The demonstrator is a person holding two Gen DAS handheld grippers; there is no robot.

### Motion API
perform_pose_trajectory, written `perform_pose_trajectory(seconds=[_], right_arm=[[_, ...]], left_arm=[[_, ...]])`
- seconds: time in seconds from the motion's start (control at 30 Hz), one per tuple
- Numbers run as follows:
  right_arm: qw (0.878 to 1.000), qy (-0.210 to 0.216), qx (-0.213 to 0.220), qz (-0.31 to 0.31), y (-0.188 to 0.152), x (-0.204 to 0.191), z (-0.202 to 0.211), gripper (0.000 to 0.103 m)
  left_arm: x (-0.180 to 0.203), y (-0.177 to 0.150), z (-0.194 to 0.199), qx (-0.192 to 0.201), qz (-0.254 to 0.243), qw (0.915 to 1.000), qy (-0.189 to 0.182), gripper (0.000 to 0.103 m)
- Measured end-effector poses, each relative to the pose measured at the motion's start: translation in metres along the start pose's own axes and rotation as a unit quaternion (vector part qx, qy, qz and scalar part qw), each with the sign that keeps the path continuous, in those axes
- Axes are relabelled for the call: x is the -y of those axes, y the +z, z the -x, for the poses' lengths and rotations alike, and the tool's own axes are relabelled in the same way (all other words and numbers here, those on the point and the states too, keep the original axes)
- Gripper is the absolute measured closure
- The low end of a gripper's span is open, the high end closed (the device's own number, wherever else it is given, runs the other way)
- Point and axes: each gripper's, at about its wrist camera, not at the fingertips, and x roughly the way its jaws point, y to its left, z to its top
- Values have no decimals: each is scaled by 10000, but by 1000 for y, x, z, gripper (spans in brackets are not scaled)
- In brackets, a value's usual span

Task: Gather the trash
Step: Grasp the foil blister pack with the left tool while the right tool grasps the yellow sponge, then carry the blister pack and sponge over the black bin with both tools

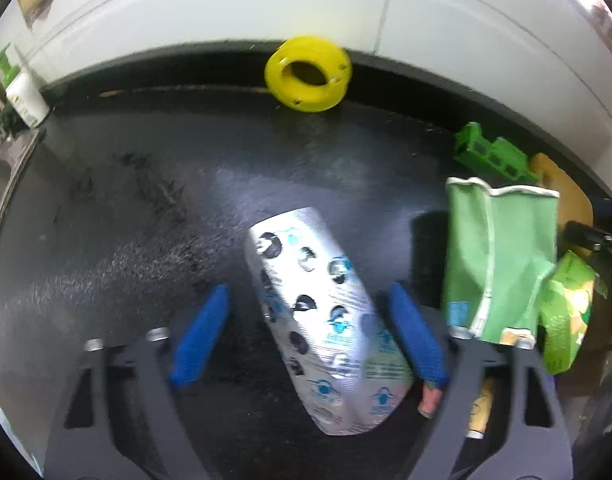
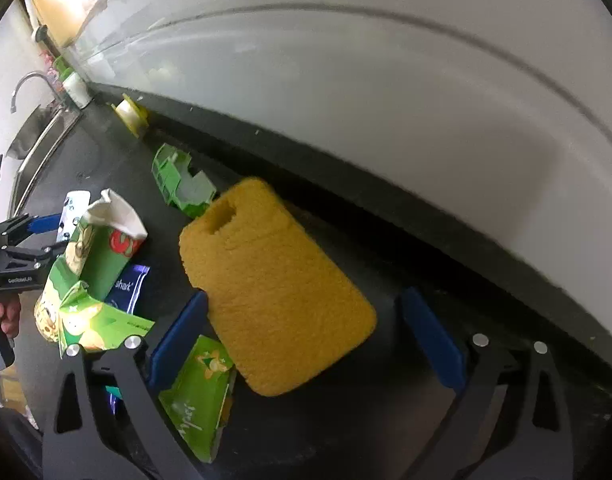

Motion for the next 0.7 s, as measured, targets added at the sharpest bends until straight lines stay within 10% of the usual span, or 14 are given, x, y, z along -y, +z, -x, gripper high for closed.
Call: perform_pose_trajectory(seconds=[0.27,0.7], right_arm=[[9993,364,-15,-25,-9,-16,13,73],[9967,-106,668,-448,-35,-43,111,77]], left_arm=[[1,-2,12,-44,-104,9990,-435,72],[-3,-25,88,421,-225,9978,-457,72]])
